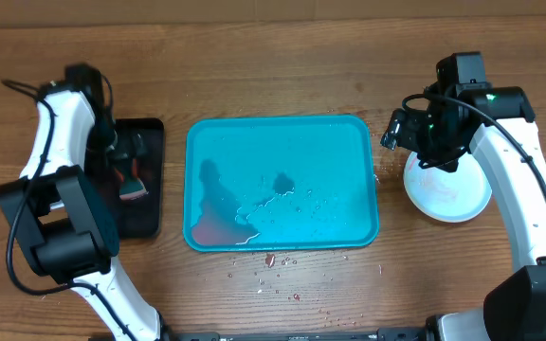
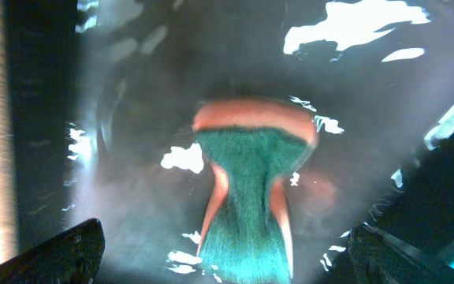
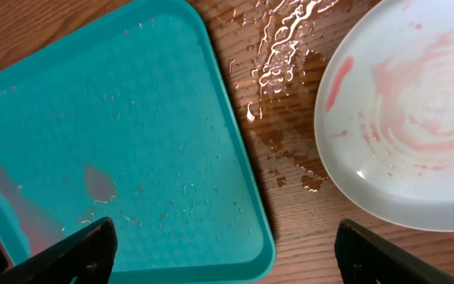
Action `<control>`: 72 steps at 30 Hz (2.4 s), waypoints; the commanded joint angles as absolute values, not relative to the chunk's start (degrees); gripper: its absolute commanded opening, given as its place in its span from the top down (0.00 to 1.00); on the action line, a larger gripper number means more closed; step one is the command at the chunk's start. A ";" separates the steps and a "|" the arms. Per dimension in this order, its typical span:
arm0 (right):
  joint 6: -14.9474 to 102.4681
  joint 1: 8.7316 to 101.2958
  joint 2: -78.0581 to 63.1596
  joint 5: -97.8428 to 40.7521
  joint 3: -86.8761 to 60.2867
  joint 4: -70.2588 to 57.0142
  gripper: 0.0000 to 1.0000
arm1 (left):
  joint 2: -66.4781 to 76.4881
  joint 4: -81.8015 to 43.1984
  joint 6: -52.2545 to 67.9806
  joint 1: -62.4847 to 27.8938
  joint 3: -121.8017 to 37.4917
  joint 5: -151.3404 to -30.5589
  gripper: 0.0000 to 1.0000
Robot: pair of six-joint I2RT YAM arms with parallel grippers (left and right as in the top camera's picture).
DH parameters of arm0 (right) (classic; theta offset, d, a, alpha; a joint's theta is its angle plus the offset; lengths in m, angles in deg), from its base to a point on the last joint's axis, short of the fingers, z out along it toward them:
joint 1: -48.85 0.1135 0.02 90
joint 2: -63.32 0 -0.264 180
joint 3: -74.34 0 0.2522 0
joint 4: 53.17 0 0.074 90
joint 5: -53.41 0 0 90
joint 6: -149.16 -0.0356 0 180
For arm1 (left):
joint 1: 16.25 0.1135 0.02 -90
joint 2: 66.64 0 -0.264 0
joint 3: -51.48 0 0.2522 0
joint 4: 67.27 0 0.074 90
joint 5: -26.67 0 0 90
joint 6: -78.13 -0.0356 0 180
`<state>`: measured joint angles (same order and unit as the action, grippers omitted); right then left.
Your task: Clean dirty plates on tray and stack at the side
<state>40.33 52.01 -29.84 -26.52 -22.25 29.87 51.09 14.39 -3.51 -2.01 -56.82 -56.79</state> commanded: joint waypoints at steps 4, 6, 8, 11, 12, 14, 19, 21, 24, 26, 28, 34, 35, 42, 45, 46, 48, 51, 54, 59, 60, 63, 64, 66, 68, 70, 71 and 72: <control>41.79 52.45 -27.81 -26.26 -26.57 32.47 0.10 | 39.53 23.20 -7.03 -3.67 -73.21 -57.07 0.00; 43.21 52.45 -26.39 -26.28 -29.81 35.11 0.00 | 35.77 24.25 -6.99 -4.04 -75.77 -57.40 0.00; 44.59 52.45 -24.62 -26.33 -33.09 37.71 0.00 | 32.40 24.14 -6.97 -4.24 -76.97 -57.42 0.00; 44.66 52.45 -20.29 -29.19 -38.09 41.98 0.00 | 27.51 24.05 -6.97 -4.28 -77.30 -57.38 0.00; 44.66 52.42 -19.22 -29.67 -39.01 42.79 0.00 | 26.72 24.07 -6.97 -4.28 -77.30 -57.38 0.00; 44.63 52.42 -15.20 -31.11 -41.54 45.17 0.00 | 24.99 24.07 -6.79 -4.28 -77.30 -57.38 0.00; 44.59 52.42 -5.41 -31.59 -42.68 46.59 0.00 | 24.45 24.10 -6.79 -4.28 -77.28 -57.38 0.00; 44.09 52.42 -1.78 -31.42 -42.68 45.71 0.00 | 24.64 24.10 -6.79 -4.28 -77.28 -57.38 0.00; 44.00 52.42 1.96 -30.09 -42.68 45.39 0.00 | 24.80 24.10 -6.79 -4.28 -77.24 -57.40 0.00; 44.00 52.42 3.53 -30.11 -42.68 45.39 0.00 | 24.80 24.10 -6.79 -4.28 -77.24 -57.38 0.00; 44.00 52.42 4.43 -30.11 -42.68 45.39 0.00 | 24.80 24.10 -6.79 -4.28 -77.24 -57.40 0.00; 44.02 52.42 4.12 -29.67 -42.57 45.98 0.00 | 24.80 24.10 -6.79 -4.28 -77.24 -57.40 0.00; 44.02 52.42 4.10 -29.91 -42.53 45.87 0.00 | 24.80 24.10 -6.79 -4.28 -77.24 -57.38 0.00; 46.41 51.72 8.45 -31.86 -30.59 28.47 0.00 | 24.80 24.10 -6.79 -4.28 -77.24 -57.40 0.00; 50.30 51.72 14.07 -30.39 -18.90 16.60 0.00 | 24.80 24.10 -6.79 -4.28 -77.24 -57.40 0.00; 50.93 51.72 16.39 -29.61 -14.40 12.73 0.00 | 24.80 24.10 -6.79 -4.28 -77.24 -57.38 0.00; 51.56 51.72 22.09 -28.99 -3.99 4.16 0.00 | 24.80 24.10 -6.79 -4.28 -77.24 -57.38 0.00; 51.76 51.72 31.10 -28.99 12.00 -9.54 0.00 | 24.80 24.10 -6.79 -4.28 -77.24 -57.38 0.00; 51.74 51.72 39.34 -28.99 26.36 -21.78 0.00 | 24.80 24.10 -6.79 -4.28 -77.24 -57.40 0.00; 51.72 51.72 51.03 -28.99 44.29 -35.94 0.00 | 24.80 24.10 -6.79 -4.28 -77.24 -57.38 0.00; 51.72 51.72 53.04 -29.02 47.22 -37.71 0.00 | 24.80 24.10 -6.79 -4.28 -77.24 -57.38 0.00; 51.74 51.75 57.30 -29.06 53.18 -40.58 0.00 | 24.80 24.10 -6.79 -4.28 -77.24 -57.40 0.00; 51.74 51.75 58.39 -29.06 54.60 -40.82 0.00 | 24.80 24.10 -6.79 -4.28 -77.24 -57.38 0.00; 51.74 51.72 60.38 -29.08 56.64 -40.86 0.00 | 24.80 24.10 -6.79 -4.28 -77.24 -57.38 0.00; 51.76 51.72 62.11 -29.30 58.12 -40.88 0.00 | 24.80 24.10 -6.79 -4.28 -77.24 -57.38 0.00; 51.76 51.72 63.20 -29.54 59.70 -41.25 0.00 | 24.82 24.10 -6.79 -4.28 -77.24 -57.38 0.00; 51.72 51.72 63.20 -29.96 60.20 -41.01 0.00 | 24.80 24.10 -6.79 -4.28 -77.24 -57.38 0.00; 51.74 51.77 63.20 -29.93 60.13 -40.10 0.00 | 24.80 24.10 -6.79 -4.28 -77.24 -57.38 0.00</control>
<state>50.65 51.88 62.39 -29.43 59.17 -40.47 24.62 24.18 -6.11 -4.24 -77.06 -57.27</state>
